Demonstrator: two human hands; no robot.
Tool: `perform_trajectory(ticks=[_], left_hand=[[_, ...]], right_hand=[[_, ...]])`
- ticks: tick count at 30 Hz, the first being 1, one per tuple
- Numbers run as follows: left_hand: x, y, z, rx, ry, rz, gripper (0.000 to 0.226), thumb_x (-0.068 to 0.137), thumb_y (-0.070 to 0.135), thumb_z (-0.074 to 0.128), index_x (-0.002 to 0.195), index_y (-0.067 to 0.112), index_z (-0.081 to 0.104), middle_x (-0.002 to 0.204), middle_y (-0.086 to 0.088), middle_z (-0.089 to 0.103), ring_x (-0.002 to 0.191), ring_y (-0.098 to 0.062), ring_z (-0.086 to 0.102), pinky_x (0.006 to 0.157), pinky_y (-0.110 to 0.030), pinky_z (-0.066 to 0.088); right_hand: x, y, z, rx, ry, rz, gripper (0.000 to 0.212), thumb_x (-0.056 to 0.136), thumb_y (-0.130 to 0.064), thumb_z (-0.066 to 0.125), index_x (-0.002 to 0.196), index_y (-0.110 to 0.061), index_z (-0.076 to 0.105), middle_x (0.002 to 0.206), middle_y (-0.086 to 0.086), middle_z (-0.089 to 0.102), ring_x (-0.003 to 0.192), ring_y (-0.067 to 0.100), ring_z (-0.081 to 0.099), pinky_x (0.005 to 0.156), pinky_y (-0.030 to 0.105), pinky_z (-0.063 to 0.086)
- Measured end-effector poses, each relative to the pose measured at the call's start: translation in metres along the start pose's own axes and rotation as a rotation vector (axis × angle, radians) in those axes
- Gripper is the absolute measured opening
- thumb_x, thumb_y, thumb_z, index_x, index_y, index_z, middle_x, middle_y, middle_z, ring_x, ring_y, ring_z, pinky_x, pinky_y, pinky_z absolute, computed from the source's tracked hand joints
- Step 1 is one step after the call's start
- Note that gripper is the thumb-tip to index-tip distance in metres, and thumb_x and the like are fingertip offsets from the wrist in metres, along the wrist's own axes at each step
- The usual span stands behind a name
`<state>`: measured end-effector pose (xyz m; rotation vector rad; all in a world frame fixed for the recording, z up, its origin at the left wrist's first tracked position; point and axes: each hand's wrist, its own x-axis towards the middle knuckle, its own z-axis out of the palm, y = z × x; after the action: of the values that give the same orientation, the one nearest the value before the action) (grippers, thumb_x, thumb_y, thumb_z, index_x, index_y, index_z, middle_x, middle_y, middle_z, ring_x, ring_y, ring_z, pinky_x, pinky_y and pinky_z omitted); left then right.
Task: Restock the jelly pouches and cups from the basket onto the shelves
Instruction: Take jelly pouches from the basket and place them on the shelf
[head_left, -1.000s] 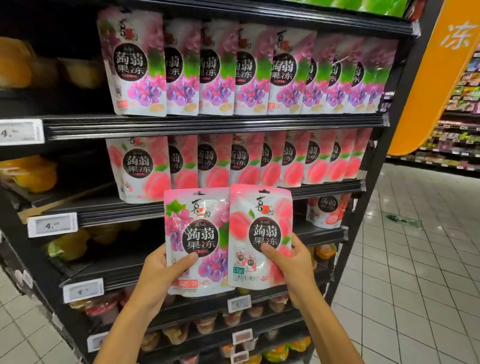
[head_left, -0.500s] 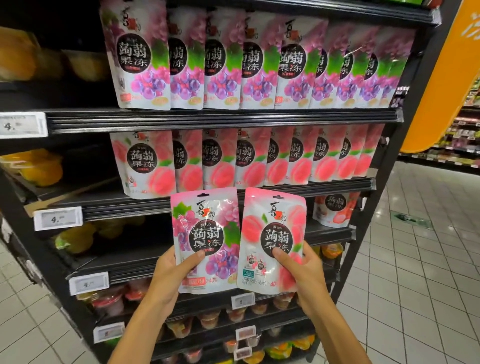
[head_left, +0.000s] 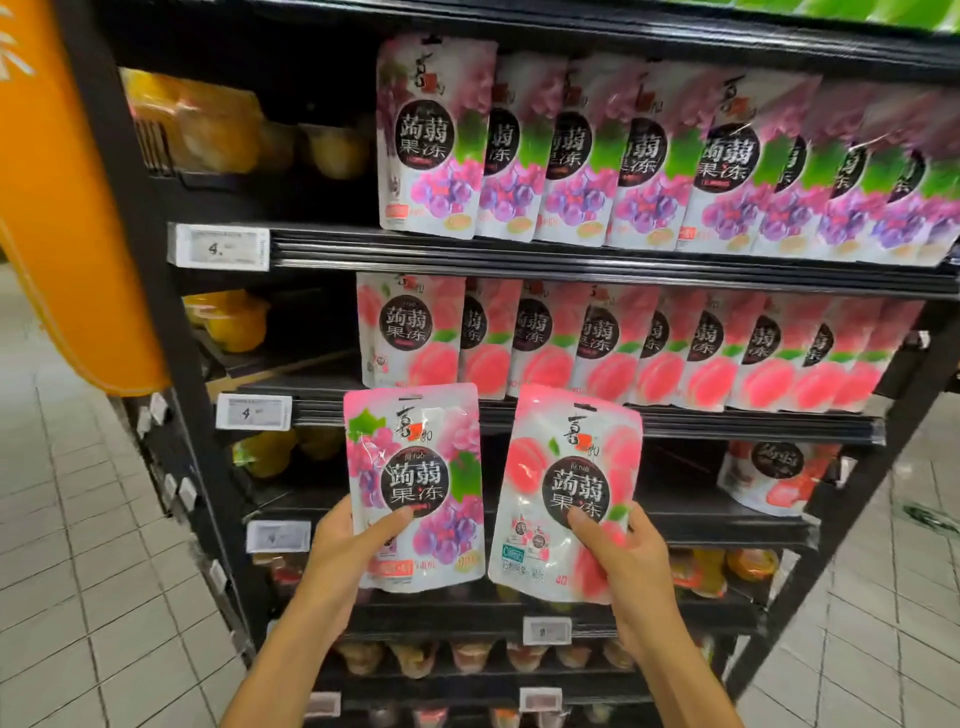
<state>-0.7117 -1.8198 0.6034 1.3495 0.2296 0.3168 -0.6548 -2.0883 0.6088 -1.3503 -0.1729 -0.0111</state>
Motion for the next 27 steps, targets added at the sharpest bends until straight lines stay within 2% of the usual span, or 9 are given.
perform_trajectory(ticks=[5, 8, 11, 16, 20, 22, 25, 27], left_hand=[[-0.005, 0.008, -0.034, 0.040, 0.069, 0.022, 0.056, 0.066, 0.031, 0.078, 0.118, 0.019, 0.063, 0.105, -0.003, 0.076, 0.096, -0.024, 0.073, 0.082, -0.042, 0.057], [-0.007, 0.013, -0.059, 0.044, 0.130, 0.038, 0.043, 0.075, 0.020, 0.076, 0.116, 0.018, 0.064, 0.103, -0.004, 0.076, 0.093, -0.024, 0.073, 0.080, -0.040, 0.058], [-0.009, 0.022, -0.084, 0.046, 0.175, 0.047, 0.047, 0.068, 0.025, 0.077, 0.113, 0.018, 0.065, 0.100, -0.005, 0.077, 0.090, -0.026, 0.074, 0.080, -0.042, 0.058], [-0.008, 0.030, -0.119, 0.052, 0.198, 0.039, 0.051, 0.064, 0.026, 0.078, 0.113, 0.017, 0.064, 0.100, -0.007, 0.076, 0.091, -0.030, 0.073, 0.084, -0.048, 0.057], [-0.005, 0.033, -0.139, 0.077, 0.197, 0.018, 0.049, 0.069, 0.019, 0.079, 0.115, 0.012, 0.062, 0.099, -0.010, 0.076, 0.090, -0.032, 0.073, 0.084, -0.051, 0.057], [-0.003, 0.034, -0.146, 0.082, 0.182, 0.003, 0.044, 0.075, 0.014, 0.078, 0.115, 0.012, 0.061, 0.100, -0.011, 0.076, 0.090, -0.033, 0.073, 0.085, -0.053, 0.057], [0.002, 0.036, -0.155, 0.074, 0.162, -0.007, 0.039, 0.079, 0.011, 0.075, 0.116, 0.013, 0.061, 0.101, -0.012, 0.075, 0.091, -0.033, 0.073, 0.085, -0.052, 0.057], [0.005, 0.037, -0.160, 0.065, 0.158, -0.006, 0.036, 0.080, 0.010, 0.074, 0.114, 0.015, 0.062, 0.098, -0.010, 0.076, 0.089, -0.032, 0.073, 0.082, -0.047, 0.058]], right_hand=[[0.015, -0.011, 0.048, -0.034, -0.070, -0.041, 0.046, 0.065, -0.043, 0.080, 0.105, -0.025, 0.068, 0.105, 0.004, 0.075, 0.097, 0.024, 0.072, 0.083, 0.048, 0.059], [0.030, -0.021, 0.079, -0.052, -0.074, -0.086, 0.043, 0.071, -0.037, 0.082, 0.109, -0.021, 0.067, 0.104, 0.004, 0.075, 0.099, 0.025, 0.071, 0.090, 0.050, 0.056], [0.047, -0.030, 0.113, -0.081, -0.084, -0.125, 0.031, 0.078, -0.025, 0.081, 0.105, -0.022, 0.068, 0.101, 0.003, 0.076, 0.097, 0.023, 0.072, 0.087, 0.045, 0.058], [0.064, -0.033, 0.176, -0.120, -0.094, -0.128, 0.027, 0.077, -0.028, 0.082, 0.098, -0.017, 0.069, 0.094, 0.001, 0.076, 0.093, 0.022, 0.071, 0.074, 0.028, 0.057], [0.078, -0.034, 0.224, -0.132, -0.096, -0.101, 0.039, 0.075, -0.031, 0.083, 0.105, -0.012, 0.066, 0.102, 0.011, 0.072, 0.098, 0.028, 0.069, 0.087, 0.044, 0.057], [0.086, -0.037, 0.243, -0.119, -0.071, -0.106, 0.043, 0.074, -0.031, 0.083, 0.108, -0.011, 0.065, 0.102, 0.009, 0.072, 0.098, 0.026, 0.068, 0.085, 0.041, 0.057], [0.098, -0.041, 0.265, -0.119, -0.040, -0.171, 0.038, 0.076, -0.028, 0.082, 0.105, -0.012, 0.065, 0.099, 0.003, 0.072, 0.095, 0.019, 0.066, 0.077, 0.029, 0.054], [0.105, -0.042, 0.275, -0.124, -0.012, -0.212, 0.035, 0.077, -0.027, 0.082, 0.099, -0.009, 0.062, 0.102, 0.009, 0.070, 0.100, 0.023, 0.065, 0.083, 0.035, 0.055]])
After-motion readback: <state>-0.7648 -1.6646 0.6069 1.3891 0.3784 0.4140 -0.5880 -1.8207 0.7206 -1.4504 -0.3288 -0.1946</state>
